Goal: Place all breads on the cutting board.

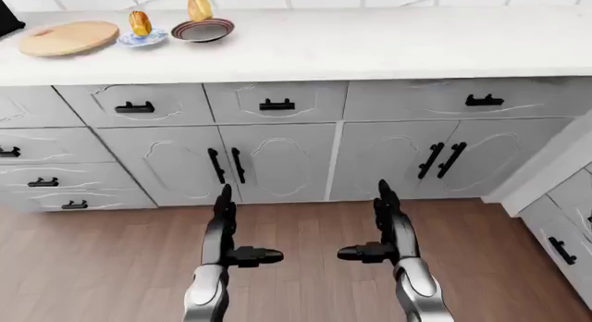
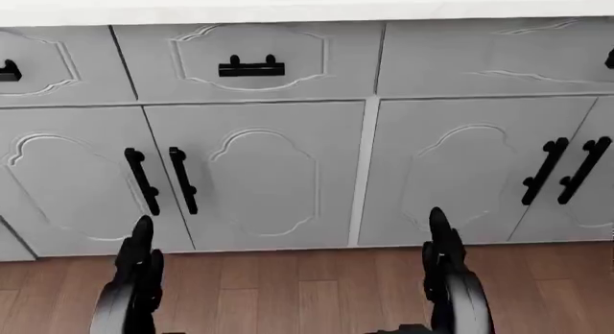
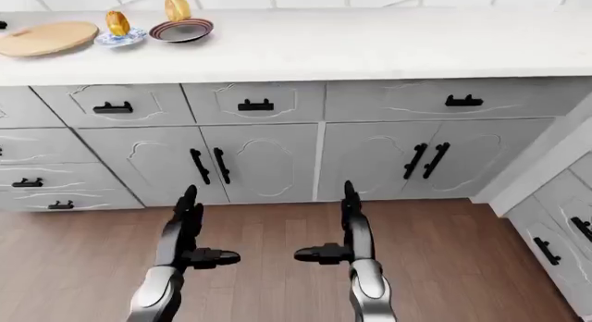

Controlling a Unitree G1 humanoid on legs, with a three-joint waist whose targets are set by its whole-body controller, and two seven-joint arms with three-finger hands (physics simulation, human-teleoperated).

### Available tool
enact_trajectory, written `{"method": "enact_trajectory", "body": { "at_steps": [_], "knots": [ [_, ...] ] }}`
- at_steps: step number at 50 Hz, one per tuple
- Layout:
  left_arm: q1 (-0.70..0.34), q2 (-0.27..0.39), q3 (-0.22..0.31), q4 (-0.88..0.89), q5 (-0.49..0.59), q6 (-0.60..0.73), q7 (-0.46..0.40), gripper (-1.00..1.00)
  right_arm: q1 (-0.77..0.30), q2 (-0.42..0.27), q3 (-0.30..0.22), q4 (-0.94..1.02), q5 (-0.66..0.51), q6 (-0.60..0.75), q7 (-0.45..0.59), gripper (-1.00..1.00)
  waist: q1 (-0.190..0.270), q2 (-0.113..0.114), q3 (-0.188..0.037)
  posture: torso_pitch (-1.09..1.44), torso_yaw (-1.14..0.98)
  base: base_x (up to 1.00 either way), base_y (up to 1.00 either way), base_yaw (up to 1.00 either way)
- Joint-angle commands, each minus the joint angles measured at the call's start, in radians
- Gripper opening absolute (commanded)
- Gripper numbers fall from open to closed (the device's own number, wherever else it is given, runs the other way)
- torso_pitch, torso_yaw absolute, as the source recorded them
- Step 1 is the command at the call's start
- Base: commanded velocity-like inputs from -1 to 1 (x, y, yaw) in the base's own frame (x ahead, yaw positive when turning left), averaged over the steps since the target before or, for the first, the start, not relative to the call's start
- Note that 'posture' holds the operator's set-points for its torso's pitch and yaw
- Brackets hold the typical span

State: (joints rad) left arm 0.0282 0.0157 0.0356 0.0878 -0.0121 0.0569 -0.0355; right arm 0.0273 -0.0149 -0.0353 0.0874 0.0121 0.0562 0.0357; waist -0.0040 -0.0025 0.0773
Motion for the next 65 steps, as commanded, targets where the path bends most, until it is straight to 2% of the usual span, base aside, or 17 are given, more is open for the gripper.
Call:
{"method": "enact_trajectory", "body": {
  "at_steps": [1, 3, 5, 8, 15, 30, 31, 35, 36, 41, 43, 45, 58, 60, 62, 63, 65],
  "knots": [
    [-0.027, 0.006, 0.001, -0.142, -0.009, -0.013, -0.006, 1.00, -0.028, -0.007, -0.007, -0.079, 0.018, -0.062, 0.013, 1.00, -0.002, -0.008, -0.001, 0.00, 0.00, 0.00, 0.00, 0.00],
    [-0.026, 0.009, 0.000, -0.155, 0.005, -0.006, -0.004, 1.00, -0.032, -0.007, -0.010, -0.070, 0.020, -0.067, 0.013, 1.00, 0.006, 0.000, -0.063, 0.00, 0.00, 0.00, 0.00, 0.00],
    [-0.027, 0.008, 0.007, -0.168, 0.000, 0.001, -0.006, 1.00, -0.031, -0.006, -0.010, -0.077, 0.021, -0.063, 0.012, 1.00, 0.004, -0.008, -0.018, 0.00, 0.00, 0.00, 0.00, 0.00],
    [-0.029, 0.006, 0.006, -0.179, 0.002, 0.006, -0.004, 1.00, -0.030, -0.007, -0.010, -0.098, 0.022, -0.051, 0.013, 1.00, 0.007, -0.008, -0.074, 0.00, 0.00, 0.00, 0.00, 0.00],
    [-0.028, 0.005, -0.004, -0.245, 0.013, 0.055, -0.008, 1.00, -0.029, -0.009, -0.012, -0.142, 0.025, -0.019, 0.016, 1.00, 0.008, -0.004, -0.081, 0.00, 0.00, 0.00, 0.00, 0.00],
    [-0.238, 0.081, 0.107, -0.806, -0.059, 0.687, -0.023, 1.00, -0.174, -0.047, -0.055, -0.614, 0.103, 0.469, 0.034, 1.00, 0.005, 0.005, -0.104, 0.00, 0.00, 0.00, 0.03, 0.00],
    [-0.254, 0.088, 0.115, -0.813, -0.066, 0.706, -0.022, 1.00, -0.190, -0.047, -0.059, -0.630, 0.111, 0.495, 0.028, 1.00, 0.026, -0.023, -0.083, 0.00, 0.00, 0.00, 0.00, 0.80],
    [-0.292, 0.111, 0.139, -0.826, -0.089, 0.751, -0.021, 1.00, -0.234, -0.053, -0.063, -0.683, 0.138, 0.569, 0.014, 1.00, 0.016, 0.037, -0.070, 0.00, 0.00, 0.00, 0.00, 0.97],
    [-0.300, 0.116, 0.145, -0.830, -0.095, 0.762, -0.019, 1.00, -0.240, -0.054, -0.064, -0.689, 0.143, 0.577, 0.011, 1.00, 0.012, 0.072, -0.074, 0.00, 0.00, 0.00, 0.00, 1.00],
    [-0.342, 0.141, 0.164, -0.856, -0.122, 0.823, -0.007, 1.00, -0.272, -0.063, -0.068, -0.721, 0.160, 0.624, -0.005, 1.00, 0.021, 0.038, -0.068, 0.00, 0.00, 0.00, 0.20, 0.80],
    [-0.364, 0.151, 0.172, -0.855, -0.133, 0.842, -0.003, 1.00, -0.298, -0.069, -0.079, -0.728, 0.168, 0.653, -0.021, 1.00, 0.022, -0.041, -0.037, 0.00, 0.00, 0.04, 0.57, 0.00],
    [-0.383, 0.164, 0.181, -0.868, -0.144, 0.870, 0.001, 1.00, -0.319, -0.076, -0.085, -0.750, 0.179, 0.685, -0.034, 1.00, 0.020, -0.083, -0.023, 0.00, 0.00, 0.29, 0.46, 0.00],
    [-0.439, 0.211, 0.218, -0.932, -0.208, 0.967, 0.027, 1.00, -0.386, -0.093, -0.094, -0.808, 0.221, 0.759, -0.065, 1.00, -0.062, 0.039, -0.049, 0.00, 0.00, 0.62, 0.52, 0.00],
    [-0.451, 0.213, 0.244, -0.939, -0.231, 0.984, 0.034, 1.00, -0.387, -0.097, -0.100, -0.814, 0.234, 0.763, -0.068, 1.00, -0.067, 0.073, -0.054, 0.00, 0.00, 0.70, 0.54, 0.00],
    [-0.449, 0.216, 0.241, -0.933, -0.239, 0.977, 0.044, 1.00, -0.401, -0.104, -0.108, -0.825, 0.247, 0.780, -0.076, 1.00, -0.058, 0.158, -0.066, 0.00, 0.00, 0.79, 0.53, 0.00],
    [-0.453, 0.219, 0.236, -0.938, -0.243, 0.983, 0.049, 1.00, -0.404, -0.106, -0.110, -0.831, 0.253, 0.785, -0.080, 1.00, -0.052, 0.091, -0.021, 0.00, 0.00, 0.80, 0.51, 0.00],
    [-0.466, 0.223, 0.249, -0.942, -0.259, 0.997, 0.055, 1.00, -0.407, -0.110, -0.118, -0.826, 0.259, 0.772, -0.087, 1.00, -0.047, 0.079, -0.045, 0.00, 0.00, 0.82, 0.34, 0.00]
  ]
}}
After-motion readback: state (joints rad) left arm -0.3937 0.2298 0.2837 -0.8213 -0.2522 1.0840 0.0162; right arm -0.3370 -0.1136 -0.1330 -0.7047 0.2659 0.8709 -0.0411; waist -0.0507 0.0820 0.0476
